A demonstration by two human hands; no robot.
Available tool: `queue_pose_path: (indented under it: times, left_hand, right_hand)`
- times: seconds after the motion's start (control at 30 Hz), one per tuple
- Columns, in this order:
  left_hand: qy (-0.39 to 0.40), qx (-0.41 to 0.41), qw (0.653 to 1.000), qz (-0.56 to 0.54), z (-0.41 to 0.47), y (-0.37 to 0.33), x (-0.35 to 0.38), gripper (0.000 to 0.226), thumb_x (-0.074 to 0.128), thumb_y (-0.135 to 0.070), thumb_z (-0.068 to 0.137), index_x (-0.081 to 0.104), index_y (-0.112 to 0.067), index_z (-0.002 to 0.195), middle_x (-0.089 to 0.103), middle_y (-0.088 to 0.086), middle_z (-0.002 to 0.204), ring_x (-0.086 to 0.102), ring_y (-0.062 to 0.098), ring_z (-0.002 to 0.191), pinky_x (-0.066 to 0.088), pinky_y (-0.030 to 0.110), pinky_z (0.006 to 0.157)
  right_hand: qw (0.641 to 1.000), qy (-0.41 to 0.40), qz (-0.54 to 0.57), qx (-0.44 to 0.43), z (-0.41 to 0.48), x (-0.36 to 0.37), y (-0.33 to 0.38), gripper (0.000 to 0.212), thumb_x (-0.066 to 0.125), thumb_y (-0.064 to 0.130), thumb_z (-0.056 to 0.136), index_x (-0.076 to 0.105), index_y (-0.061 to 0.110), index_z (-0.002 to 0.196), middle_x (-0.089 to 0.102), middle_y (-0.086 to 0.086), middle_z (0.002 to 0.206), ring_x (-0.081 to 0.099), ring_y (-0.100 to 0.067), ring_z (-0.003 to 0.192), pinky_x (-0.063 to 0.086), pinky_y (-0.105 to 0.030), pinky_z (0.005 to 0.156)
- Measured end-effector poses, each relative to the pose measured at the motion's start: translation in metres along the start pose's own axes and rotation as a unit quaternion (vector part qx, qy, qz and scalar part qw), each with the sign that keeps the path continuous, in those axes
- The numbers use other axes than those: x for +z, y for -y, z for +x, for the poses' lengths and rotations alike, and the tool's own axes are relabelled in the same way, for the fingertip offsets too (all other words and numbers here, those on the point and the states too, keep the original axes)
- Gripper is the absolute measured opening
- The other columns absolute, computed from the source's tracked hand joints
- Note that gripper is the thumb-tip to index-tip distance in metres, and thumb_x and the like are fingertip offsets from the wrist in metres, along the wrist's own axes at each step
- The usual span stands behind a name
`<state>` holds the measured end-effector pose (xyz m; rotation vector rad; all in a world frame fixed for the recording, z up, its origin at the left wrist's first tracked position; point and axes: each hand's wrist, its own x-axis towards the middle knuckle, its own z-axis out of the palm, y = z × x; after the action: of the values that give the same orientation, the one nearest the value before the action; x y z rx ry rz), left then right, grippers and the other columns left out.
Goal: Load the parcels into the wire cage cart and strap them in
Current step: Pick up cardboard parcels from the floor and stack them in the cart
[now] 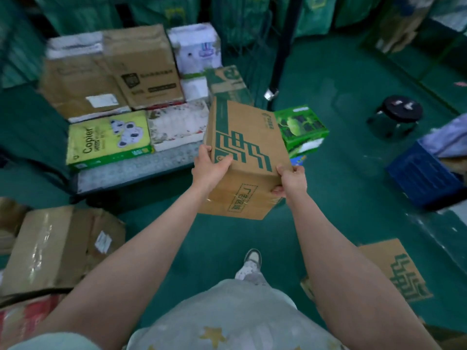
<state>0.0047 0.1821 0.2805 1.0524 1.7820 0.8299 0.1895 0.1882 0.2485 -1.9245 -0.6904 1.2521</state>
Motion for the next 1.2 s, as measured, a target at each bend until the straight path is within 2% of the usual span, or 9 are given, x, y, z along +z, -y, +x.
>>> queue_pose_path:
  times: [0.1,0.2,0.37,0.57,0.8,0.87,0.97,1.07,1.2]
  left_hand:
    - [-0.015,-0.018,0.999,-0.026,0.024,-0.004,-0.013,0.042,0.059,-0.044,0.077,0.034,-0.029,0.106,0.05,0.002,0.119,0.054,0.025,0.105,0.047,0.049,0.091]
    - [-0.026,-0.029,0.998,-0.046,0.063,-0.015,-0.019,0.04,0.06,-0.04,0.082,0.031,-0.029,0.107,0.048,0.003,0.12,0.052,0.023,0.104,0.046,0.042,0.085]
    - [-0.048,-0.04,0.995,-0.075,0.125,-0.05,-0.022,0.038,0.058,-0.036,0.086,0.031,-0.027,0.111,0.048,0.001,0.119,0.052,0.022,0.101,0.045,0.039,0.079]
    - [-0.086,-0.068,0.99,-0.089,0.201,-0.08,-0.024,0.05,0.059,-0.041,0.079,0.032,-0.027,0.119,0.048,0.004,0.124,0.053,0.026,0.105,0.046,0.049,0.092]
    - [-0.08,-0.092,0.985,-0.12,0.291,-0.102,-0.037,0.049,0.061,-0.036,0.081,0.032,-0.026,0.119,0.048,0.003,0.124,0.051,0.025,0.105,0.046,0.046,0.092]
    - [-0.073,-0.094,0.985,-0.124,0.319,-0.107,-0.044,0.048,0.061,-0.036,0.081,0.031,-0.028,0.118,0.048,0.002,0.124,0.051,0.025,0.106,0.046,0.047,0.092]
    - [-0.073,-0.088,0.985,-0.129,0.367,-0.119,-0.061,0.05,0.062,-0.035,0.081,0.031,-0.028,0.12,0.047,0.002,0.125,0.05,0.025,0.107,0.045,0.047,0.094]
    - [-0.065,-0.076,0.987,-0.123,0.417,-0.134,-0.086,0.044,0.062,-0.032,0.084,0.032,-0.026,0.116,0.048,-0.001,0.119,0.05,0.022,0.104,0.044,0.043,0.09]
    - [-0.052,-0.065,0.989,-0.125,0.467,-0.15,-0.107,0.052,0.062,-0.03,0.086,0.032,-0.021,0.128,0.048,-0.002,0.121,0.049,0.018,0.102,0.043,0.037,0.079]
  right_hand:
    - [0.999,0.024,-0.027,-0.008,0.017,0.025,0.024,0.055,0.056,0.031,0.092,0.034,0.011,0.139,0.048,-0.014,0.129,0.059,-0.025,0.069,0.057,-0.043,0.07]
    - [0.996,0.039,-0.068,-0.033,0.05,0.049,0.057,0.056,0.056,0.031,0.091,0.035,0.009,0.138,0.052,-0.015,0.125,0.056,-0.021,0.061,0.058,-0.045,0.07]
    - [0.992,0.051,-0.1,-0.062,0.107,0.081,0.121,0.052,0.056,0.03,0.089,0.039,0.009,0.134,0.054,-0.005,0.087,0.054,-0.019,0.055,0.058,-0.047,0.075]
    - [0.987,0.061,-0.127,-0.083,0.17,0.122,0.175,0.049,0.056,0.033,0.089,0.042,0.01,0.13,0.053,-0.014,0.121,0.052,-0.018,0.056,0.058,-0.036,0.058]
    - [0.977,0.065,-0.185,-0.08,0.24,0.181,0.233,0.057,0.057,0.037,0.089,0.038,0.013,0.137,0.054,-0.015,0.125,0.053,-0.02,0.056,0.051,-0.027,0.039]
    - [0.975,0.064,-0.198,-0.084,0.257,0.199,0.247,0.056,0.056,0.038,0.089,0.038,0.015,0.137,0.056,-0.015,0.123,0.06,-0.024,0.066,0.048,-0.023,0.035]
    - [0.976,0.059,-0.187,-0.092,0.283,0.235,0.271,0.056,0.055,0.039,0.089,0.038,0.014,0.135,0.055,-0.016,0.122,0.063,-0.033,0.094,0.052,-0.027,0.043]
    - [0.982,0.043,-0.162,-0.086,0.303,0.275,0.298,0.05,0.056,0.038,0.087,0.042,0.015,0.13,0.055,-0.016,0.122,0.06,-0.031,0.089,0.059,-0.04,0.064]
    - [0.988,0.034,-0.13,-0.074,0.328,0.311,0.321,0.052,0.055,0.036,0.09,0.039,0.015,0.134,0.054,-0.014,0.123,0.057,-0.026,0.083,0.055,-0.032,0.052]
